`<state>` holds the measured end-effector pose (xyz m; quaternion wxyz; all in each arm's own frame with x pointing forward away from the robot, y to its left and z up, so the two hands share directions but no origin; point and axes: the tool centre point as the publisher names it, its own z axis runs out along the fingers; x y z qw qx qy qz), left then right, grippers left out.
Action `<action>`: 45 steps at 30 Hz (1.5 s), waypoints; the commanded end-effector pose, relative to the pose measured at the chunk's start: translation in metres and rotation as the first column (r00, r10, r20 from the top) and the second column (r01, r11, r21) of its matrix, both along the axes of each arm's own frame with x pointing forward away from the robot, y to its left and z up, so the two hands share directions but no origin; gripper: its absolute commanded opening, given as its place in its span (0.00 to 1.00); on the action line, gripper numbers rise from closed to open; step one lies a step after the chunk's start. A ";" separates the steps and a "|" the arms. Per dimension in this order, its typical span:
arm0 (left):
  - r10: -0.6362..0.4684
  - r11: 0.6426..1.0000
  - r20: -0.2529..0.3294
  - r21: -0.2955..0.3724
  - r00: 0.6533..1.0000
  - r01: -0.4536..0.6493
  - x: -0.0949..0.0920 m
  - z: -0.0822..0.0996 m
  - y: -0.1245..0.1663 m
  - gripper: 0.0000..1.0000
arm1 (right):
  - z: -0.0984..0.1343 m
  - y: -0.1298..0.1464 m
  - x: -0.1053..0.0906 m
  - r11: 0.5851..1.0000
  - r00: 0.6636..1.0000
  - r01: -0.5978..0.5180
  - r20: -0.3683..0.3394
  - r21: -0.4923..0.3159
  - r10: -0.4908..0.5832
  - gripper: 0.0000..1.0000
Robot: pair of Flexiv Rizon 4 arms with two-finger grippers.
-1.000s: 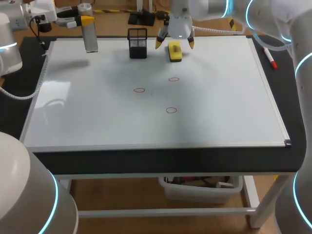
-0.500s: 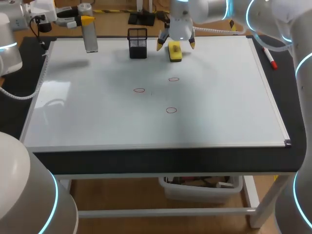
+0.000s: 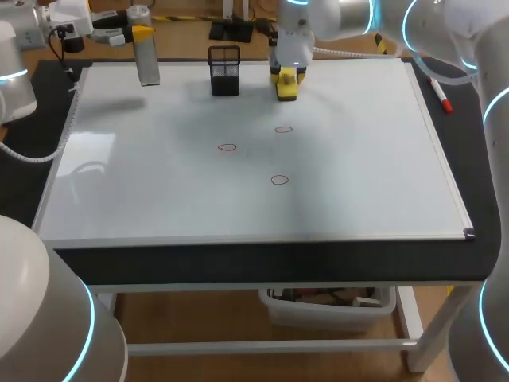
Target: Pick up the inspection probe, press it on each red-marked spot on the whiteboard one by one, put down the probe, pick up the eraser, and wipe off all the red marks.
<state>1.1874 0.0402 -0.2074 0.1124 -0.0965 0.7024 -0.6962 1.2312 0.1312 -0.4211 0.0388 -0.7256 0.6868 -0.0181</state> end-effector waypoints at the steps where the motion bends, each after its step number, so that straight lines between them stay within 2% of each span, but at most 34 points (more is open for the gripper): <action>1: 0.006 1.000 0.001 0.003 1.000 -0.006 -0.002 0.002 -0.001 0.00 | -0.007 0.003 0.017 1.000 0.913 -0.017 -0.408 -0.022 0.007 0.00; 6: 0.006 1.000 0.001 0.003 1.000 -0.006 -0.002 0.002 -0.001 0.00 | -0.006 -0.001 0.017 1.000 0.912 -0.011 -0.411 -0.025 0.000 0.00; 18: 0.006 1.000 0.001 0.003 1.000 -0.006 -0.002 0.002 -0.001 0.00 | 0.019 -0.018 0.007 0.999 0.913 0.011 -0.407 -0.042 -0.027 0.00; 33: 0.006 1.000 0.001 0.003 1.000 -0.006 -0.002 0.002 -0.001 0.00 | 0.036 -0.074 -0.021 0.989 0.924 0.131 -0.352 -0.070 -0.147 0.00; 45: 0.006 1.000 0.001 0.003 1.000 -0.006 -0.002 0.002 -0.001 0.00 | 0.042 -0.114 -0.047 0.969 0.913 0.232 -0.326 -0.082 -0.246 0.00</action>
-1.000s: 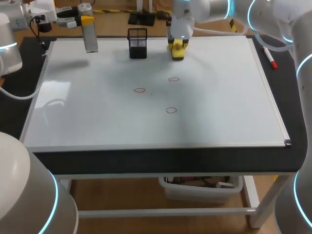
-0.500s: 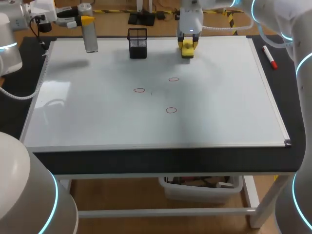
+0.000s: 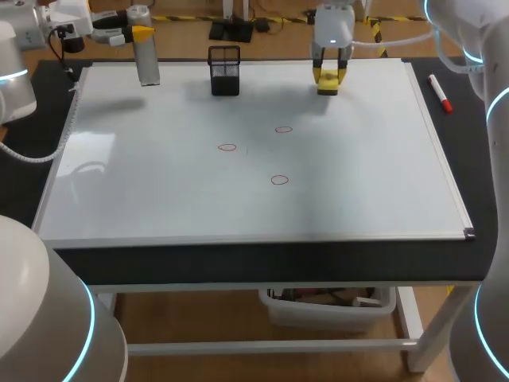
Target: Pick up the inspection probe, press it on each red-marked spot on the whiteboard one by one, put down the probe, pick up the eraser, and wipe off all the red marks.
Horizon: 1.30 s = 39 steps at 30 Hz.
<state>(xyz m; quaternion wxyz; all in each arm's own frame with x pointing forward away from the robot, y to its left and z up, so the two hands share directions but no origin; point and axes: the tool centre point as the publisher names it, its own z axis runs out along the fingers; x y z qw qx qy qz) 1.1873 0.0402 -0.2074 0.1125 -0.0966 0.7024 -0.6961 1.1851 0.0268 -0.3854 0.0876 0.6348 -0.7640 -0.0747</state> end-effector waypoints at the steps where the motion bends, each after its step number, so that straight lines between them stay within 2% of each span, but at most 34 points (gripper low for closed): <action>1: 0.006 1.000 0.001 0.003 1.000 -0.006 -0.002 0.002 -0.001 0.00 | 0.007 -0.013 -0.003 1.000 1.000 0.015 -0.026 0.005 -0.014 0.00; 25: 0.006 1.000 0.001 0.003 1.000 -0.006 -0.002 0.002 -0.001 0.00 | 0.020 -0.065 -0.039 0.989 0.989 0.144 0.013 -0.017 -0.144 0.00; 39: 0.006 1.000 0.001 0.003 1.000 -0.006 -0.002 0.002 -0.001 0.00 | 0.022 -0.081 -0.050 0.974 0.974 0.218 0.076 -0.060 -0.213 0.00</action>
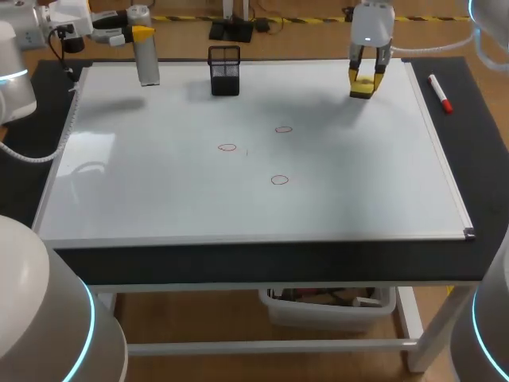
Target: Pick up the inspection probe, press it on each red-marked spot on the whiteboard one by one, put down the probe, pick up the eraser, and wipe off all the red marks.
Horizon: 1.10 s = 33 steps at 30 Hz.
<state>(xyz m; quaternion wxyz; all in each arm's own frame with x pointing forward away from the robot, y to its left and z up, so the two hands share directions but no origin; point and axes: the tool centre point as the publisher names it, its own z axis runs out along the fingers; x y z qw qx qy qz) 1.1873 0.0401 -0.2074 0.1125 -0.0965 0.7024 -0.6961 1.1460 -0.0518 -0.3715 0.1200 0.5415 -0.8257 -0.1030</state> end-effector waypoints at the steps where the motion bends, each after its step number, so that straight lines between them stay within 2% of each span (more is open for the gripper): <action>1: 0.006 1.000 0.001 0.003 1.000 -0.006 -0.002 0.002 -0.001 0.00 | 0.008 -0.003 -0.011 0.997 0.987 0.003 0.159 -0.072 0.009 0.00; 10: 0.006 1.000 0.001 0.003 1.000 -0.006 -0.002 0.002 -0.001 0.00 | 0.006 -0.005 -0.013 0.991 0.976 0.028 0.217 -0.129 0.000 0.00; 19: 0.006 1.000 0.001 0.003 1.000 -0.006 -0.002 0.002 -0.001 0.00 | 0.004 -0.004 -0.012 0.994 0.979 0.025 0.205 -0.103 -0.003 0.00; 24: 0.006 1.000 0.001 0.003 1.000 -0.006 -0.002 0.002 -0.001 0.00 | 0.005 -0.003 -0.012 0.999 0.978 0.000 0.209 -0.052 0.011 0.00; 33: 0.006 1.000 0.001 0.003 1.000 -0.006 -0.002 0.002 -0.001 0.00 | 0.005 -0.003 -0.012 0.999 0.978 0.000 0.209 -0.052 0.011 0.00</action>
